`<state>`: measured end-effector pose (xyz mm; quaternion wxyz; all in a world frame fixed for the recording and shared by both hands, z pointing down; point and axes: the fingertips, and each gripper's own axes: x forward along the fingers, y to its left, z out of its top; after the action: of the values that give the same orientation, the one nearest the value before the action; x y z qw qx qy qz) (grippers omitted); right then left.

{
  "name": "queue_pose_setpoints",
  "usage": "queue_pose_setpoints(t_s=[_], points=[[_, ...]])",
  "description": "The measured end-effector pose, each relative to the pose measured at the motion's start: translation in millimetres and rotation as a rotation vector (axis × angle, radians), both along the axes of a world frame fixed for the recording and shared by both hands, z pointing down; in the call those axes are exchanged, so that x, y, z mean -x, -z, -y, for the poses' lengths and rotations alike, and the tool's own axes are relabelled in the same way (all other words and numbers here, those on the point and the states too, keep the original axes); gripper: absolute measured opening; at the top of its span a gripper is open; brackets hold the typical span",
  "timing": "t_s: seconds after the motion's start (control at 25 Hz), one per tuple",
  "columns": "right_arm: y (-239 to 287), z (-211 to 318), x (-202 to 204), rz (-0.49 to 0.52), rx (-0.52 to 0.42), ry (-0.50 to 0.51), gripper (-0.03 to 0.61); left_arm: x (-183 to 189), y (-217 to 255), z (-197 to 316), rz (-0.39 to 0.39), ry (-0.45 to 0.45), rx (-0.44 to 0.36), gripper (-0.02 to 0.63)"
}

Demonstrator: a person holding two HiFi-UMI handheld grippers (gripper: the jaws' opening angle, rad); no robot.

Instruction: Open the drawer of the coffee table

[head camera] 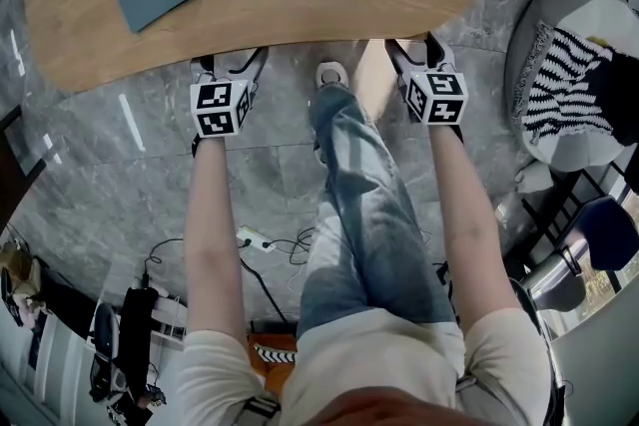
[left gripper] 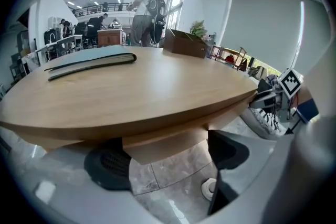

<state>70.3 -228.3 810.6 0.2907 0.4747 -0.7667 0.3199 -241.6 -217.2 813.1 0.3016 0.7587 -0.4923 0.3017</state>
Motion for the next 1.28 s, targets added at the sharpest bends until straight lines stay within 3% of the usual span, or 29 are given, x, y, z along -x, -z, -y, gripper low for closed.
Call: queue_pose_setpoints(t_s=[0.32, 1.28], points=[[0, -4, -1, 0.0, 0.014, -0.011, 0.316, 0, 2, -4, 0.006, 0.008, 0.017, 0.449], [-4, -76, -11, -0.049, 0.086, -0.011, 0.314, -8, -2, -78, 0.011, 0.013, 0.089, 0.449]])
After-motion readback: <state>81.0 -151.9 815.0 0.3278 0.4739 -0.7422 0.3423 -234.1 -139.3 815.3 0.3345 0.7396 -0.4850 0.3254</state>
